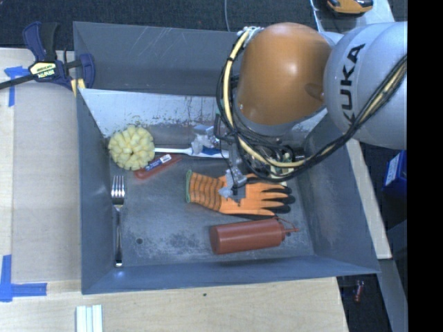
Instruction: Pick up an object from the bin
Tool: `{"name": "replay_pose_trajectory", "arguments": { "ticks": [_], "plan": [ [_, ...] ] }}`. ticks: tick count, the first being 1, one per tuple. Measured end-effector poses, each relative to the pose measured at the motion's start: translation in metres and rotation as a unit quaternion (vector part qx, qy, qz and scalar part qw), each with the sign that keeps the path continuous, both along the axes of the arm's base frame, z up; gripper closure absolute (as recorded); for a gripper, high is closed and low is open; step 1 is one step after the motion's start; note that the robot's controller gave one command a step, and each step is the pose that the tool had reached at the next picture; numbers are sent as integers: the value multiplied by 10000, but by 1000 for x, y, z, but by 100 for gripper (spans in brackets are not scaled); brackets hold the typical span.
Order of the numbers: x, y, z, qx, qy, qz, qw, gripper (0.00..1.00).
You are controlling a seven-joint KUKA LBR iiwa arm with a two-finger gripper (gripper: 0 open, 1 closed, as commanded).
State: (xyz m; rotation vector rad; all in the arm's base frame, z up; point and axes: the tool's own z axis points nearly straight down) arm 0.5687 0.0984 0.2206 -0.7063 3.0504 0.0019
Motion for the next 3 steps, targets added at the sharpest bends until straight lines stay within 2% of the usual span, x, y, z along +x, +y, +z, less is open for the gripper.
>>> {"name": "replay_pose_trajectory", "arguments": {
  "ticks": [1,2,3],
  "plan": [
    [-12,-4,-2,3,22,-381,9993,0],
    [-43,-23,-73,-4,15,-381,9993,0],
    [-30,-28,-113,13,-55,-126,9999,0]
  ]
}}
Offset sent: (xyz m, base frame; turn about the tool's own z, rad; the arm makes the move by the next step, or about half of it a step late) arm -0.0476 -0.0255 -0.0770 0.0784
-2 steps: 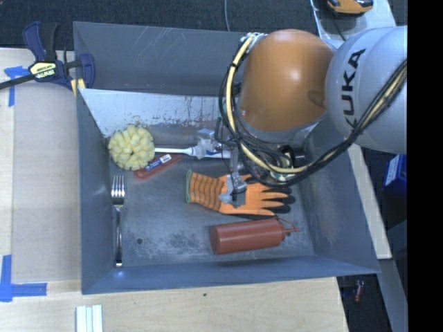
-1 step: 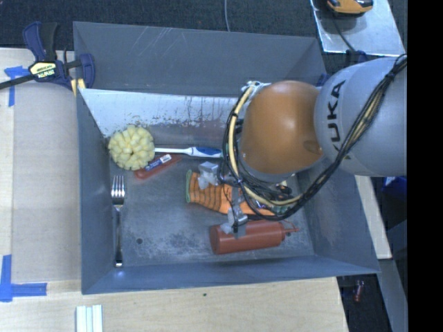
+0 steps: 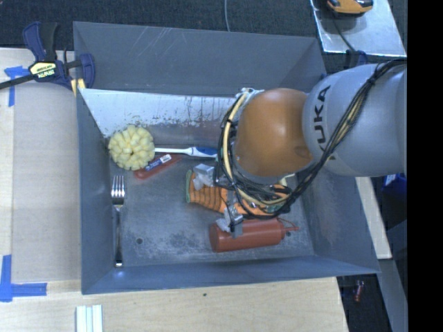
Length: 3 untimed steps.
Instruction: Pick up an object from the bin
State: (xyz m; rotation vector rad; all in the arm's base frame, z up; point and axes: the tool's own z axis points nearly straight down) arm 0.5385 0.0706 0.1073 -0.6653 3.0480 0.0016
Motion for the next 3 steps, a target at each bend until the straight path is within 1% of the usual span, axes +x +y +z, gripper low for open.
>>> {"name": "replay_pose_trajectory", "arguments": {
  "ticks": [1,2,3],
  "plan": [
    [-6,-4,-9,-16,-4,943,9955,0],
    [23,-37,-6,-55,-20,2891,9573,100],
    [23,-37,-6,-55,-18,2889,9574,100]
  ]
}}
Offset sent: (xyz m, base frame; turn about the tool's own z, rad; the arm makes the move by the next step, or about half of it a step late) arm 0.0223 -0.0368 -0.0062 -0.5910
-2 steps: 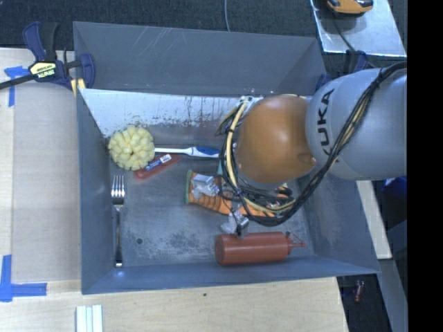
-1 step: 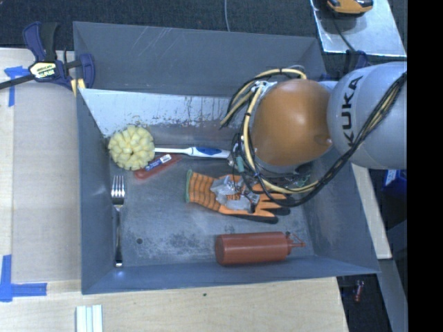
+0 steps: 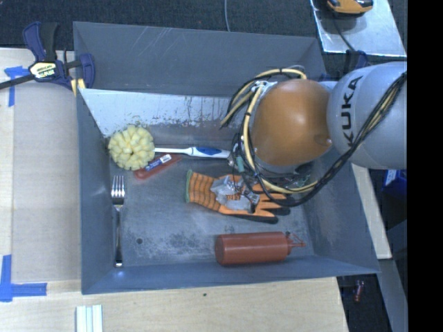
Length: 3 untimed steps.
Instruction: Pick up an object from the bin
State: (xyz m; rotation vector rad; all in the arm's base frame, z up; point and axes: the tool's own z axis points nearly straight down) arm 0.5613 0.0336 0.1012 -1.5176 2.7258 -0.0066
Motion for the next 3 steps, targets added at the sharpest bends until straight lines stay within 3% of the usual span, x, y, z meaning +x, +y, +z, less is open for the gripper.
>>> {"name": "replay_pose_trajectory", "arguments": {
  "ticks": [1,2,3],
  "plan": [
    [-4,-10,-2,-3,-5,234,9997,100],
    [-13,-25,-16,18,-3,-553,9985,0],
    [-13,-25,-15,21,-5,-558,9984,0]
  ]
}}
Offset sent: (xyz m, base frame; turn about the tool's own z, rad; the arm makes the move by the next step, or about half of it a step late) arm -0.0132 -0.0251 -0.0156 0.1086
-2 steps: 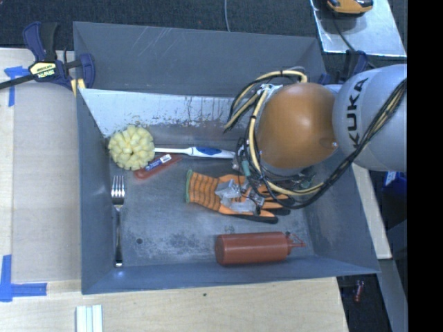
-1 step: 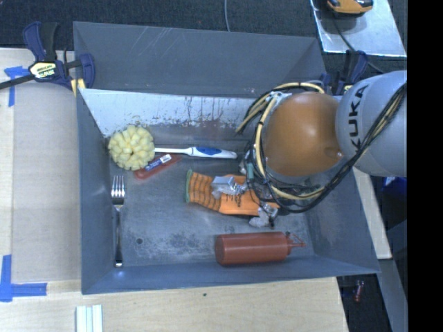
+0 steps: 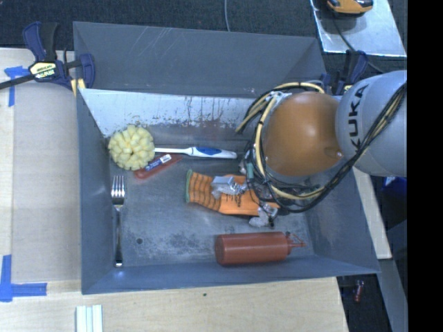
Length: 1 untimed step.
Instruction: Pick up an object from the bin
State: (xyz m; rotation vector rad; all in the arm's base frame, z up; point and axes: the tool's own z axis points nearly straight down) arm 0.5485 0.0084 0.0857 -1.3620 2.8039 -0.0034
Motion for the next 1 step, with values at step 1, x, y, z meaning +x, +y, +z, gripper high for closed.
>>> {"name": "replay_pose_trajectory", "arguments": {
  "ticks": [1],
  "plan": [
    [7,13,-3,-29,-23,1053,9944,0]
  ]
}}
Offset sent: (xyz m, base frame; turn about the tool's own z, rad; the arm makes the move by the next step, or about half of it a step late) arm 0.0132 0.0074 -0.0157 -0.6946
